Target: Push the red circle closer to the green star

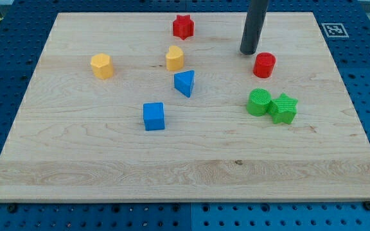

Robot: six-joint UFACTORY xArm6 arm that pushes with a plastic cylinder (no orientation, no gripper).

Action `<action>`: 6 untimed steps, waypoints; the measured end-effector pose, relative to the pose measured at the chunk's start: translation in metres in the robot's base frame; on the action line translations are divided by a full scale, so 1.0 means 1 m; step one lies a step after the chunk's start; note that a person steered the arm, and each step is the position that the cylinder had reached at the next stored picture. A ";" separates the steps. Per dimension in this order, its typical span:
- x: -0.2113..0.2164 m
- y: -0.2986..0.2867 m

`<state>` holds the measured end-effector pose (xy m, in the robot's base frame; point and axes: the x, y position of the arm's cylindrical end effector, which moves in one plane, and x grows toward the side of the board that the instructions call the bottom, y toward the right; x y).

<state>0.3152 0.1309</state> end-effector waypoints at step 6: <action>0.063 0.013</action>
